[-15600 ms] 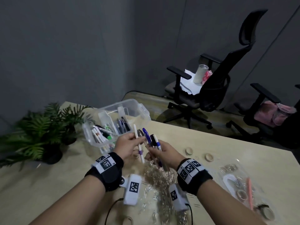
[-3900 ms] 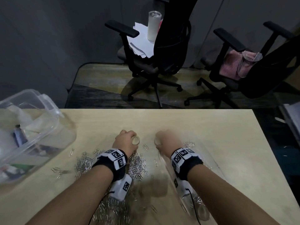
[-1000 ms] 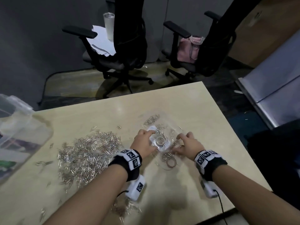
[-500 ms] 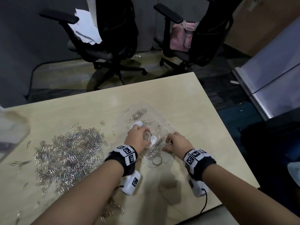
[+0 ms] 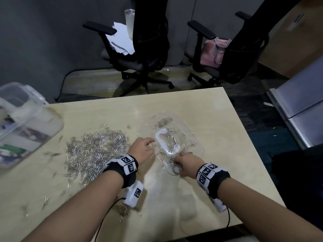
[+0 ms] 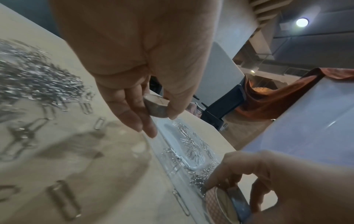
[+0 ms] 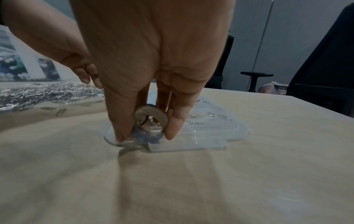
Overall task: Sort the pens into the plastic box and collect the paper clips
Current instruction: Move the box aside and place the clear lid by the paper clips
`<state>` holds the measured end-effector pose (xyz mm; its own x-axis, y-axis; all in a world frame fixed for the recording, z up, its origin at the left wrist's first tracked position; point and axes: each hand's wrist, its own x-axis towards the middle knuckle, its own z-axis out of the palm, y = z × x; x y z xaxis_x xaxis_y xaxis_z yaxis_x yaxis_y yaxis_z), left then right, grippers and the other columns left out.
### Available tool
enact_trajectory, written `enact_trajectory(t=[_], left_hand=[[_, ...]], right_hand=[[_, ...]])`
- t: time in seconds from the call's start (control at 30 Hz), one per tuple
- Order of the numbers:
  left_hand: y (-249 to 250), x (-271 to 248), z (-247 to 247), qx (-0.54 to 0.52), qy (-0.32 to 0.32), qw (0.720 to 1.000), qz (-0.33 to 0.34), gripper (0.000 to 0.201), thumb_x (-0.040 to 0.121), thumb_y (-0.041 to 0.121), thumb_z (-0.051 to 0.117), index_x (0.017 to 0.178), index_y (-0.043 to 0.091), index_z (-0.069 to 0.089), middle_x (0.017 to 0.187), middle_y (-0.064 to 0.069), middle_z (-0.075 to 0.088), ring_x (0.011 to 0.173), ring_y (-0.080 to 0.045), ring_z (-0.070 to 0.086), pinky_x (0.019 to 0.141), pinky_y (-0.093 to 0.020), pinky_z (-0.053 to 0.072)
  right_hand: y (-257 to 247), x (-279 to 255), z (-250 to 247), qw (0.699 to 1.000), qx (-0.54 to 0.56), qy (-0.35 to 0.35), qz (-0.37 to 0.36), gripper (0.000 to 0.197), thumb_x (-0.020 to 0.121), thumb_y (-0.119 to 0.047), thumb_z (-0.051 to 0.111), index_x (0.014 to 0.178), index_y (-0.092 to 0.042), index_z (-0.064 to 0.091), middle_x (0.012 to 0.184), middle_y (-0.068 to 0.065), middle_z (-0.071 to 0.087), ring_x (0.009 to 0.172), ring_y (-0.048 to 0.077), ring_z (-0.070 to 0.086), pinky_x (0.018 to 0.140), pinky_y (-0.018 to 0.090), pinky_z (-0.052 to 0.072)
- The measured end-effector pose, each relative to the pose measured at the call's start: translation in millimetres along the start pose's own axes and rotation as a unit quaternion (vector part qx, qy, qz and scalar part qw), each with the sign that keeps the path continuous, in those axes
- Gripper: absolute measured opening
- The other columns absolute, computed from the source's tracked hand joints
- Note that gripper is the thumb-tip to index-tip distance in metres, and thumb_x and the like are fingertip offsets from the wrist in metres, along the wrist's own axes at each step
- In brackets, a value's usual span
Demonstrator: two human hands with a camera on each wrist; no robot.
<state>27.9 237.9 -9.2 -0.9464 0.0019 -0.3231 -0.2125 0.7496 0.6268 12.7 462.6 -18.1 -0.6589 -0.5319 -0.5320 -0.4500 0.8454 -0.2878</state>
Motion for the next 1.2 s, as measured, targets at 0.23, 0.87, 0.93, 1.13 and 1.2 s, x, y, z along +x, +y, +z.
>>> enact_trajectory(t=[0.23,0.87,0.93,1.13,1.2], left_hand=[[-31.7,-40.7,-18.9,-0.031,0.044,0.998,-0.034,0.027,0.088,0.024,0.064,0.114,0.023,0.060,0.119,-0.003,0.052,0.100,-0.015,0.057,0.085,-0.019,0.038],[-206.6,-206.7,-119.9,-0.049,0.108,0.951,-0.286,0.042,0.065,0.030,0.085,0.099,0.021,0.061,0.100,0.001,0.063,0.089,-0.016,0.058,0.075,-0.024,0.044],[-219.7,-221.4,-113.9,-0.026,0.091,0.948,-0.304,0.042,0.062,0.035,0.085,0.094,0.022,0.062,0.100,0.001,0.063,0.090,-0.016,0.059,0.076,-0.024,0.046],[-231.2,-234.4,-88.5,0.000,0.054,0.947,-0.315,0.041,0.051,0.039,0.084,0.081,0.026,0.059,0.103,0.002,0.050,0.084,-0.015,0.058,0.070,-0.021,0.047],[-234.1,-231.2,-85.2,0.020,0.032,0.951,-0.307,0.038,0.058,0.035,0.082,0.084,0.024,0.056,0.106,0.001,0.051,0.087,-0.015,0.057,0.072,-0.020,0.044]], right_hand=[[-19.1,-0.5,5.9,1.000,-0.017,0.025,0.006,0.034,0.083,-0.024,0.062,0.115,-0.014,0.055,0.113,0.010,0.049,0.103,0.029,0.055,0.081,0.032,0.045],[-219.3,83.8,-17.5,0.986,-0.032,0.057,-0.151,0.033,0.088,-0.031,0.059,0.119,-0.019,0.058,0.102,0.003,0.068,0.083,0.016,0.058,0.074,0.027,0.047],[-233.6,91.3,-9.0,0.986,-0.023,0.053,-0.155,0.036,0.088,-0.030,0.060,0.122,-0.020,0.056,0.106,0.000,0.066,0.081,0.011,0.053,0.072,0.021,0.040],[-263.9,104.1,7.9,0.991,-0.035,0.043,-0.126,0.032,0.090,-0.033,0.059,0.119,-0.020,0.056,0.110,0.001,0.061,0.083,0.012,0.052,0.070,0.021,0.039],[-269.7,104.4,10.5,0.991,-0.038,0.045,-0.124,0.032,0.091,-0.036,0.058,0.119,-0.020,0.056,0.109,0.000,0.060,0.083,0.012,0.052,0.071,0.021,0.040]])
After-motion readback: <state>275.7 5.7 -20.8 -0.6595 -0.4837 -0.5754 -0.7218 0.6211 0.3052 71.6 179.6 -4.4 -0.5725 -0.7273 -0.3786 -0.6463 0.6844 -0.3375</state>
